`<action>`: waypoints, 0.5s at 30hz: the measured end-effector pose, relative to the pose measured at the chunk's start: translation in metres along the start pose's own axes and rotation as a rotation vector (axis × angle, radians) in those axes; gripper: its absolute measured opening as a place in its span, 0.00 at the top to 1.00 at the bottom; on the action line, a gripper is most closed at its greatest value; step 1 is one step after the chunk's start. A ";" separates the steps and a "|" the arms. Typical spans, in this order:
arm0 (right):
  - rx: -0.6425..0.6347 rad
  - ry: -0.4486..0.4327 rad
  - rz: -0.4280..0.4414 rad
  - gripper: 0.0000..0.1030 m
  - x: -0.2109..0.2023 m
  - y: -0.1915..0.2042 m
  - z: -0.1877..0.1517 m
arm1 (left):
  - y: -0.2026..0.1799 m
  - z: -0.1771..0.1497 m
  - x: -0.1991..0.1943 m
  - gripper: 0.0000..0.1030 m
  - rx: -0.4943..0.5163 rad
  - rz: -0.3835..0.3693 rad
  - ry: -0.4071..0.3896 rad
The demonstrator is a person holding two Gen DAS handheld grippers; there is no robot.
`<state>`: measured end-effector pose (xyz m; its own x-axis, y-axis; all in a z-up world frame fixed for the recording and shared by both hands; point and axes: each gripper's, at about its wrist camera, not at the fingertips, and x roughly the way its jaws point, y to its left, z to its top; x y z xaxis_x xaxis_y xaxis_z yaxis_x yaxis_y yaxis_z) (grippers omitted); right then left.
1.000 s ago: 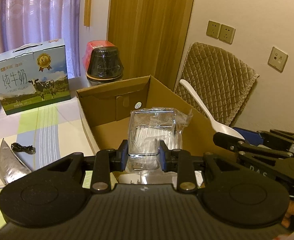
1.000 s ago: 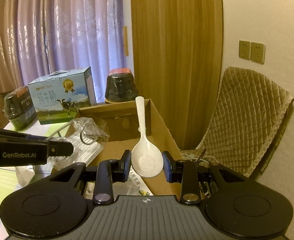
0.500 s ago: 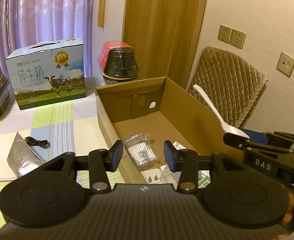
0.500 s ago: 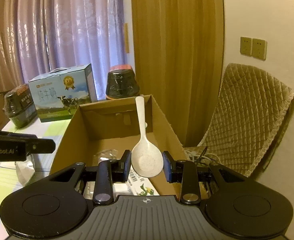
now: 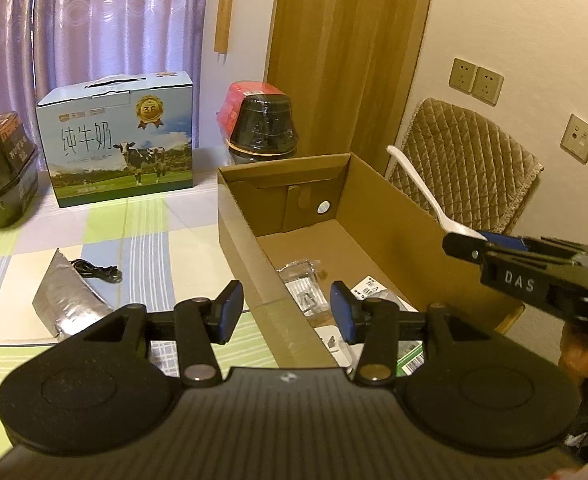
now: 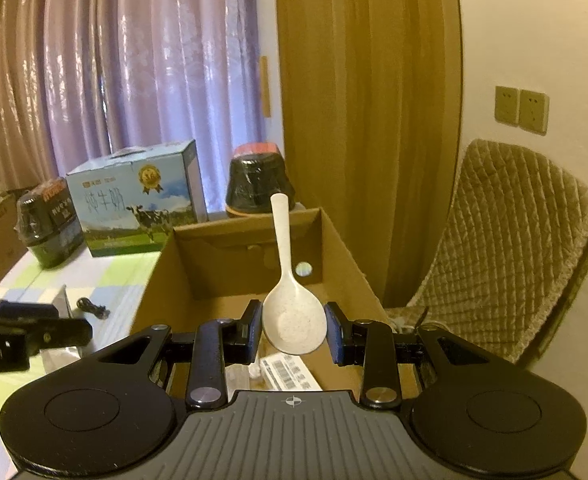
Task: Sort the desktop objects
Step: 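Open the right tool to drop the white spoon into the cardboard box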
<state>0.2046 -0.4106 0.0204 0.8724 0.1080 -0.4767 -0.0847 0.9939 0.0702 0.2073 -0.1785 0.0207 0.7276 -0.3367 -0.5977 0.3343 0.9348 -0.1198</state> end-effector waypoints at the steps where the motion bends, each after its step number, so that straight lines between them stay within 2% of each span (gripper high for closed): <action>1: -0.001 -0.009 0.011 0.70 0.000 0.001 0.001 | 0.001 0.000 -0.001 0.59 -0.001 0.001 0.000; 3: -0.001 -0.009 0.020 0.63 0.002 0.002 0.002 | 0.003 -0.001 -0.002 0.58 -0.003 0.005 0.000; 4: 0.002 -0.008 0.018 0.50 0.002 0.002 0.002 | 0.004 -0.002 -0.003 0.58 -0.005 0.007 0.001; 5: 0.008 -0.009 0.020 0.46 0.001 0.001 0.001 | 0.005 -0.003 -0.004 0.58 -0.008 0.007 0.001; 15: 0.028 0.027 0.005 0.38 -0.025 -0.002 -0.013 | 0.012 -0.008 -0.031 0.55 -0.021 0.025 -0.013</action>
<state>0.1770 -0.4149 0.0204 0.8585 0.1139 -0.5000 -0.0753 0.9925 0.0967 0.1846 -0.1557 0.0316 0.7432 -0.3144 -0.5906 0.3035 0.9451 -0.1213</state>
